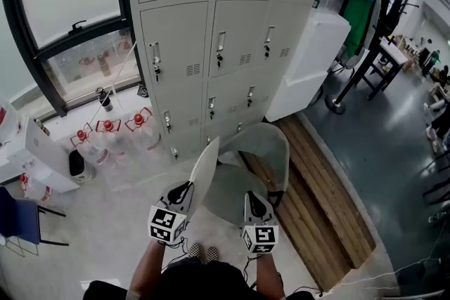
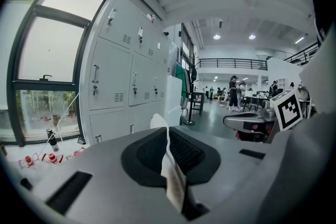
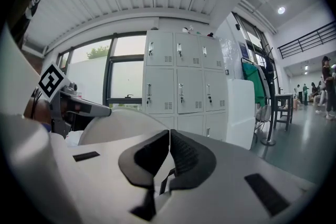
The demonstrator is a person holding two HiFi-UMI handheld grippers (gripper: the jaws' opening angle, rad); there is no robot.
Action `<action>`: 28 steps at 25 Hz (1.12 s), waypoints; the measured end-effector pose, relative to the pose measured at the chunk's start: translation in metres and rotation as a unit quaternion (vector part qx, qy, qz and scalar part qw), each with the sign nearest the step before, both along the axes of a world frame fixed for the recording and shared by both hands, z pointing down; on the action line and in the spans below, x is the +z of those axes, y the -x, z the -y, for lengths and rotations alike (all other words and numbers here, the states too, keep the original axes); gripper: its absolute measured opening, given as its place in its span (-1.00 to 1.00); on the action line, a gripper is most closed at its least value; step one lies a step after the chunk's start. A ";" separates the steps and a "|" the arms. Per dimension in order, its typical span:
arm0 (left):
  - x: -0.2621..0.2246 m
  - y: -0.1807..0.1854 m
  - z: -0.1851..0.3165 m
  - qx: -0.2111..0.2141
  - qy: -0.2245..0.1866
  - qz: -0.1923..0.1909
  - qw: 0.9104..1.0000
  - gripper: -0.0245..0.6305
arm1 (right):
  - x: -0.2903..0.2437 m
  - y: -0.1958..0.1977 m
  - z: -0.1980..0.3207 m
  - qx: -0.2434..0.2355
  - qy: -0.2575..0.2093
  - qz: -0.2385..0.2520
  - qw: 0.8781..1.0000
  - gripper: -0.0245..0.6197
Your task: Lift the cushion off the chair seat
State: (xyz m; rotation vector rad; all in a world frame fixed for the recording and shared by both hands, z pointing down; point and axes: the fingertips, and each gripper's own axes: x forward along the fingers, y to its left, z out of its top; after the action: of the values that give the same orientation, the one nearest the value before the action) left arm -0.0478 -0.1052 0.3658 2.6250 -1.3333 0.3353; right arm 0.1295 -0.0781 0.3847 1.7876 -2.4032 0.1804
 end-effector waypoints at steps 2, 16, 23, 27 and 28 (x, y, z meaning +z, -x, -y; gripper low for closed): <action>-0.010 -0.002 -0.003 0.006 -0.009 -0.004 1.000 -0.84 | -0.006 0.000 -0.004 0.000 -0.006 -0.005 1.000 -0.83; -0.025 -0.012 -0.028 0.018 -0.031 -0.014 0.999 -0.84 | -0.024 -0.012 -0.032 0.016 -0.028 -0.004 0.999 -0.83; -0.027 -0.007 -0.033 0.016 -0.032 -0.019 0.999 -0.84 | -0.019 -0.011 -0.038 0.012 -0.025 -0.010 1.000 -0.83; -0.027 -0.008 -0.032 0.018 -0.030 -0.019 0.999 -0.84 | -0.018 -0.006 -0.035 0.001 -0.022 -0.010 1.000 -0.83; -0.028 -0.009 -0.032 0.018 -0.031 -0.019 0.999 -0.84 | -0.018 -0.005 -0.035 -0.001 -0.021 -0.010 1.000 -0.83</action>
State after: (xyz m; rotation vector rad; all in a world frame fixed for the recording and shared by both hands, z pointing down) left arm -0.0392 -0.0734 0.3381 2.6950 -1.3057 0.2524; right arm 0.1343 -0.0434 0.3668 1.7952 -2.4119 0.1121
